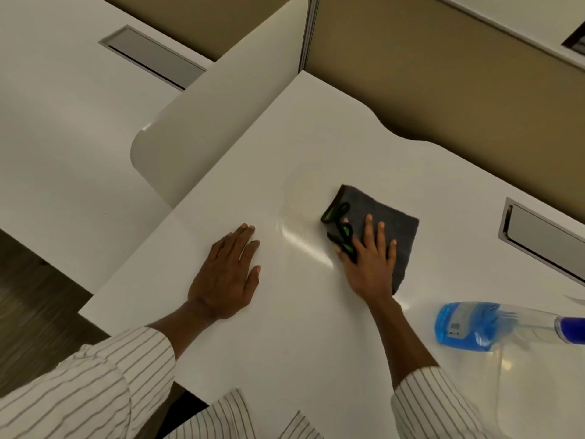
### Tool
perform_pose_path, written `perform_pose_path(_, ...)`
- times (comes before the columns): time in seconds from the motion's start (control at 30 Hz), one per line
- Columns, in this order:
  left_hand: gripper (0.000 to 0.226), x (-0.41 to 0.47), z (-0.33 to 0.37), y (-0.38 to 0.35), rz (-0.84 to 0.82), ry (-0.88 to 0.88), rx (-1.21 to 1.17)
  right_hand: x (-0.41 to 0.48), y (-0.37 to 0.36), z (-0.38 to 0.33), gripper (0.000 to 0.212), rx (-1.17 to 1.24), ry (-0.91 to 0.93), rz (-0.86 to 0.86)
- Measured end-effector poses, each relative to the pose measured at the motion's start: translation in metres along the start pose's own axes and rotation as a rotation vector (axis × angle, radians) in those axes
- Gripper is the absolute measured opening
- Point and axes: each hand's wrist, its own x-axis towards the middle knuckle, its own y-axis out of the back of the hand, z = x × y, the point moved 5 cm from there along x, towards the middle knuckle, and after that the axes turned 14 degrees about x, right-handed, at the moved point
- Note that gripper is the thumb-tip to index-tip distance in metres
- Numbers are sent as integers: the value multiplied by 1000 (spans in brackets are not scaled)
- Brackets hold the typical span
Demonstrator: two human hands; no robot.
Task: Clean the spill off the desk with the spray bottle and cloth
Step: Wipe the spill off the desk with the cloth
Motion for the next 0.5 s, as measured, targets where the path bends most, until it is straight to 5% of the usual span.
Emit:
perform_pose_path(0.27,54,0,1,1,10,-2,-2,-26,-23,-57,67,-29,237,-84)
perform_pose_path(0.5,55,-1,-1,-4,23,2,-14,-26,-28,-53,67,-29,215,-40)
